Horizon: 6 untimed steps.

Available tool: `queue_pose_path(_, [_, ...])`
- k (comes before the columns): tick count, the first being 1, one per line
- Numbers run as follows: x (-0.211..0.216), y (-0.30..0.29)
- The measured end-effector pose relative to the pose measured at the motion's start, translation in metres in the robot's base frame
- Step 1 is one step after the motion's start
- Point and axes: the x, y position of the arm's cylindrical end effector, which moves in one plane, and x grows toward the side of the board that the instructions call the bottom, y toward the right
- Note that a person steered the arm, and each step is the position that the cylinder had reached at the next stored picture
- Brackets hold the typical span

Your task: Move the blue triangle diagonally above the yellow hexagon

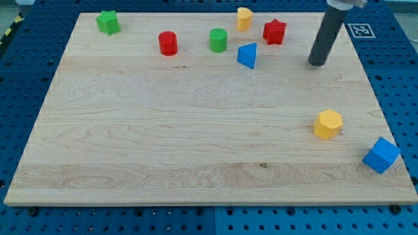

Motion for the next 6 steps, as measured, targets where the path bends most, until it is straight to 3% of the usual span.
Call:
queue_pose_path(4, [-0.024, -0.117])
queue_pose_path(6, [-0.011, -0.153])
